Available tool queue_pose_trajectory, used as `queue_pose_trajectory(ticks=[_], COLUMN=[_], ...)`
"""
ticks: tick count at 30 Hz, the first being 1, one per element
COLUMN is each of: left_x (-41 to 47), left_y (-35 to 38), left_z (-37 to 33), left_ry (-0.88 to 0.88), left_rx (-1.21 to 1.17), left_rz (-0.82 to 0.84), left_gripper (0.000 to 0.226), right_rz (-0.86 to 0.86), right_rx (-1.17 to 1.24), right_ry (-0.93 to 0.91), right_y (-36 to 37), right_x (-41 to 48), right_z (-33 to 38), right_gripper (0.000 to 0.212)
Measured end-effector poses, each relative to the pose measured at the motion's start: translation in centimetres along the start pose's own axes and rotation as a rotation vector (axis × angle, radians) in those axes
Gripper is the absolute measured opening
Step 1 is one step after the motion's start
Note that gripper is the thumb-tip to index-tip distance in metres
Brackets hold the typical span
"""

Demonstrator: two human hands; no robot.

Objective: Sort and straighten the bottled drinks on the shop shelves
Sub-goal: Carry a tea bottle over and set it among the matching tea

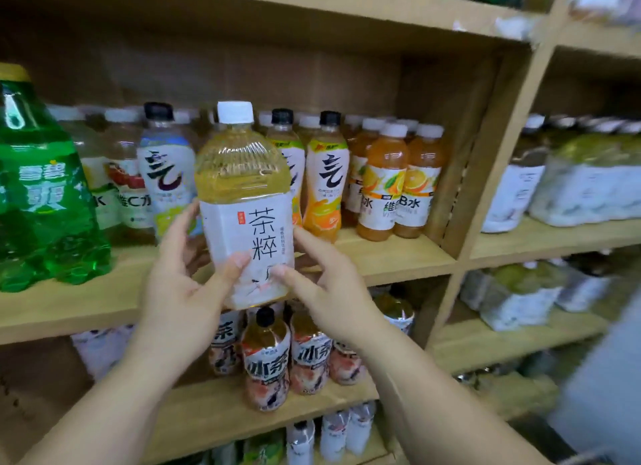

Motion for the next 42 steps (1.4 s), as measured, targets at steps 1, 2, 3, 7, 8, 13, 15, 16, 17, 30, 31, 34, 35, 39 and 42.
queue_pose_trajectory(ticks=[1,2,3,7,8,13,15,16,17,30,31,34,35,39,42], left_x=[-0.3,-0.4,-0.6,-1.6,-2.0,-3.9,-4.5,-4.7,-5.2,-9.8,-9.4,-7.6,-7.0,-4.6,-3.0], left_y=[1.0,2.1,3.3,8.7,10.0,17.0,20.2,21.1,22.8,44.3,45.2,47.7,48.5,51.0,52.1], left_z=[-0.9,-1.7,-2.6,-5.7,-6.3,-8.5,-8.9,-8.9,-9.3,-15.0,-15.2,-15.4,-15.4,-15.0,-14.4], left_ry=[0.01,0.021,0.033,0.074,0.081,0.083,0.076,0.062,0.05,-0.113,-0.128,-0.129,-0.123,-0.097,-0.085], left_rx=[-0.033,-0.071,-0.109,-0.195,-0.207,-0.22,-0.201,-0.21,-0.225,-0.253,-0.255,-0.245,-0.239,-0.2,-0.172], left_rz=[0.01,0.025,0.051,0.157,0.181,0.283,0.295,0.301,0.309,0.292,0.296,0.309,0.321,0.35,0.356], left_gripper=[0.068,0.068,0.069,0.076,0.077,0.078,0.081,0.081,0.08,0.068,0.067,0.064,0.064,0.07,0.07], right_rz=[-0.031,-0.059,-0.091,-0.193,-0.22,-0.337,-0.36,-0.361,-0.361,-0.272,-0.279,-0.291,-0.293,-0.299,-0.289], right_rx=[-0.018,-0.034,-0.047,-0.088,-0.095,-0.114,-0.096,-0.095,-0.091,-0.111,-0.112,-0.116,-0.118,-0.102,-0.105], right_ry=[0.01,0.016,0.02,0.024,0.022,0.034,0.04,0.044,0.045,0.1,0.106,0.097,0.092,0.085,0.091], right_y=[-1.3,-2.7,-4.3,-10.3,-11.6,-18.2,-21.0,-21.9,-23.4,-44.0,-44.9,-47.3,-47.9,-49.6,-50.4], right_x=[-0.8,-1.6,-2.5,-5.9,-6.7,-10.7,-12.1,-12.4,-12.9,-17.0,-16.6,-15.1,-14.5,-12.1,-10.5], right_z=[0.2,0.5,0.9,1.7,1.6,-0.2,-1.2,-1.5,-2.1,-7.8,-8.2,-9.3,-9.7,-11.3,-12.4], right_gripper=[0.057,0.056,0.056,0.053,0.054,0.059,0.058,0.058,0.057,0.055,0.056,0.055,0.056,0.056,0.052])
Point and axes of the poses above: each hand's wrist, its own x-axis towards the middle knuckle, its own y-axis out of the palm, z = x × y, the point moved 7 cm from there along x, towards the middle knuckle, and after that the axes turned 9 degrees about x, right-handed, at the moved point
